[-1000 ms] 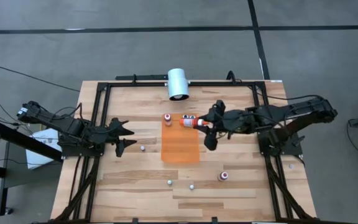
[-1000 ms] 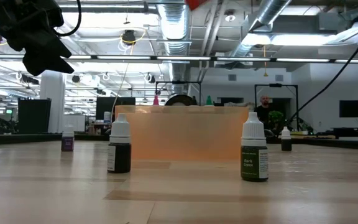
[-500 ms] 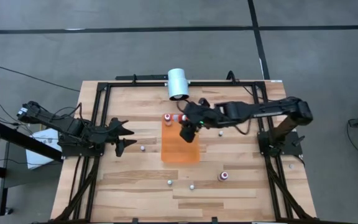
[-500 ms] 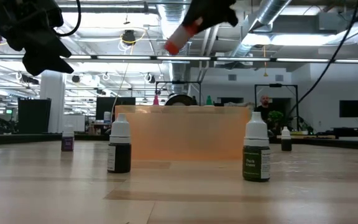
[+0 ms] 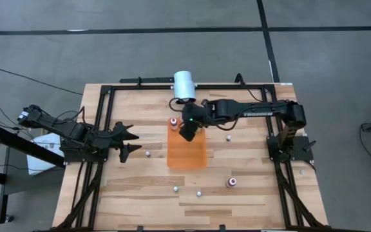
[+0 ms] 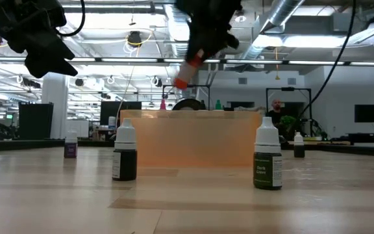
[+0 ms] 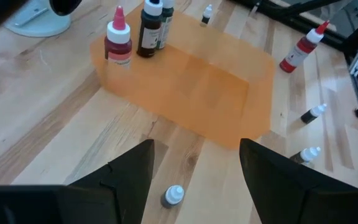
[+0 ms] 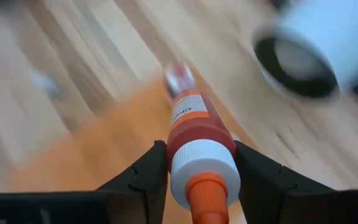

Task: Pick & Place food coloring
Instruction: Put the large orange food coloring bottle into the bin

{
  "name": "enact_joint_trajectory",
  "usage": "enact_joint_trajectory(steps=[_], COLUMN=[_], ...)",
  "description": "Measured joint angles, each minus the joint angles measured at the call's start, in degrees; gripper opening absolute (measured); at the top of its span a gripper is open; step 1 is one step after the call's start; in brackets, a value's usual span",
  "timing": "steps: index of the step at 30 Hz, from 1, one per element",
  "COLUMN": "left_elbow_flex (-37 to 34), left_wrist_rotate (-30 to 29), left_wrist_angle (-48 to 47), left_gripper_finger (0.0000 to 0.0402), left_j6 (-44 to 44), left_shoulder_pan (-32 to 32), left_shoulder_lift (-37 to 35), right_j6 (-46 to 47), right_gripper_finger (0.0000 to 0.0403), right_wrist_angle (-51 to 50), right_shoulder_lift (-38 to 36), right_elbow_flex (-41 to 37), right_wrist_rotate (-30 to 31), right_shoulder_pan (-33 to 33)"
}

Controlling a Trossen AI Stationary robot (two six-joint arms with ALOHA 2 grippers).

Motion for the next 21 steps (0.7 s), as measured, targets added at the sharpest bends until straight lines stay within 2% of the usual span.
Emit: enact_joint_trajectory(steps=[5, 21], left_elbow_flex=[-0.02, -0.04], left_wrist_rotate=[-0.94, -2.21], left_wrist_angle=[-0.01, -0.64], left_gripper_finger=[0.0229, 0.0229], left_j6=[0.78, 1.34], left_shoulder_pan=[-0.01, 0.0], left_shoulder_lift=[-0.02, -0.37], right_j6=[0.48, -1.17], right_gripper_finger=[0.0147, 0.0143], right_wrist_angle=[-2.04, 0.0], right_shoulder_lift=[1.98, 9.31], right_elbow_flex=[-0.01, 0.1], right_wrist_rotate=[-0.12, -1.57], right_shoulder_pan=[-0.41, -0.41])
